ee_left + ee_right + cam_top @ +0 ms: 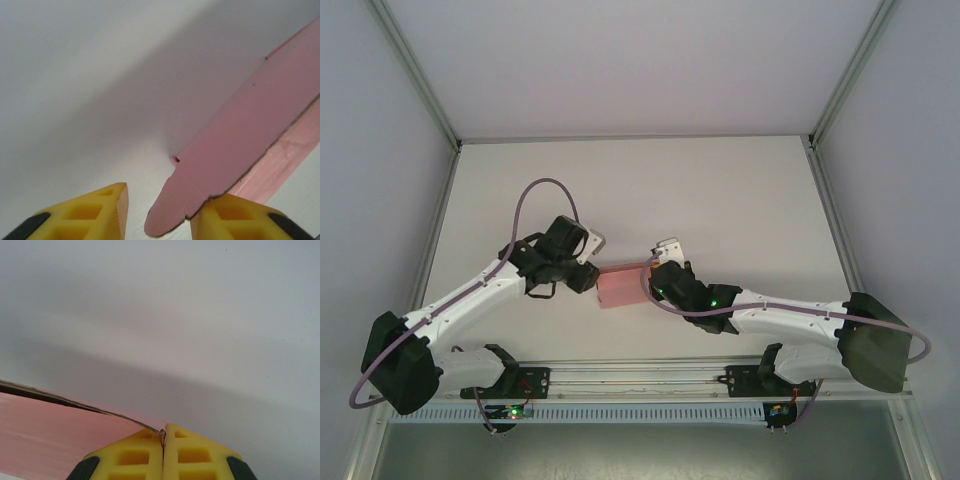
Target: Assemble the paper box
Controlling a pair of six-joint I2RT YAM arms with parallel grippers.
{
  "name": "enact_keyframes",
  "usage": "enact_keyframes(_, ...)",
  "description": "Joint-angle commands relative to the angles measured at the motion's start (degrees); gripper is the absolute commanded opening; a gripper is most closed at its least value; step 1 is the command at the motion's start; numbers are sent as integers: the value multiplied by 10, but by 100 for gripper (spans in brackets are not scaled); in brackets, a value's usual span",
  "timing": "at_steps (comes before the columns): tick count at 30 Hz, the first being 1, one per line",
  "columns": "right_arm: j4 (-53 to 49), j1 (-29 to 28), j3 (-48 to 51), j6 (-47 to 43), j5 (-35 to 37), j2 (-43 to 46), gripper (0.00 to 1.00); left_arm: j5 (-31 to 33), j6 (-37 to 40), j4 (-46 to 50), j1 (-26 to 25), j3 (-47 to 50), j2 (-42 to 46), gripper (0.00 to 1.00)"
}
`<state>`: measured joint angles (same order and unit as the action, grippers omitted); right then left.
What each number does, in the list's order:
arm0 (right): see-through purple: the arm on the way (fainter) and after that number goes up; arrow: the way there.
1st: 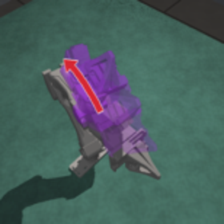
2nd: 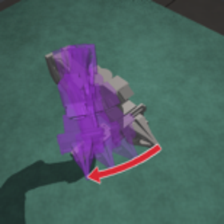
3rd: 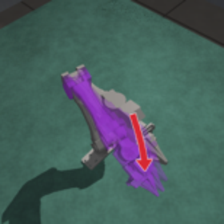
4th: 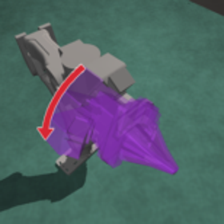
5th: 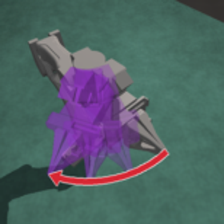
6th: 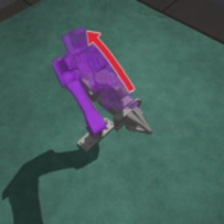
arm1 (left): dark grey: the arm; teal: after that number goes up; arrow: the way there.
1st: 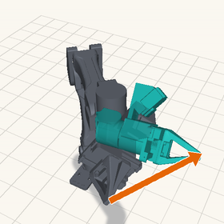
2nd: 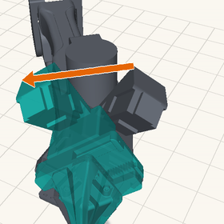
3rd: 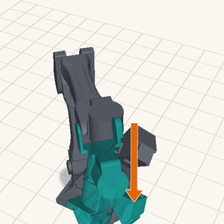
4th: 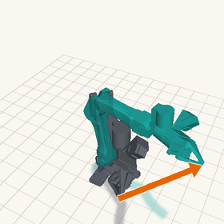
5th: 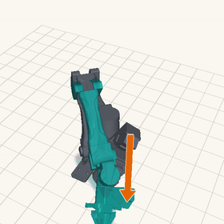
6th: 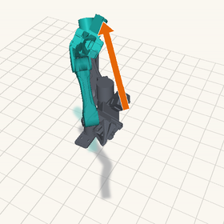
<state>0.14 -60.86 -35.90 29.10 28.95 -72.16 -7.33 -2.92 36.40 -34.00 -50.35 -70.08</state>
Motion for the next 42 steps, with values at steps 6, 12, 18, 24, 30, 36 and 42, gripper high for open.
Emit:
enact_keyframes(6,-59,0,9,-17,-26,-17,0,-59,-56,-29,4,-29,-22,1)
enact_keyframes(12,-65,-10,7,-21,12,-25,0,-120,-130,-22,5,-42,-24,4)
enact_keyframes(18,-62,-13,11,-27,11,-24,0,-75,-136,15,5,-53,-29,17)
enact_keyframes(24,-59,-13,15,-29,8,-19,0,-11,-121,68,5,-83,-42,24)
enact_keyframes(30,-59,-13,14,-29,4,-21,0,-12,-116,73,5,-78,-45,13)
enact_keyframes(36,-63,-14,11,-35,10,-37,0,-54,-132,56,4,-83,-48,0)
enact_keyframes(42,-75,-32,2,-45,58,-53,0,-91,-186,65,4,-109,-47,0)
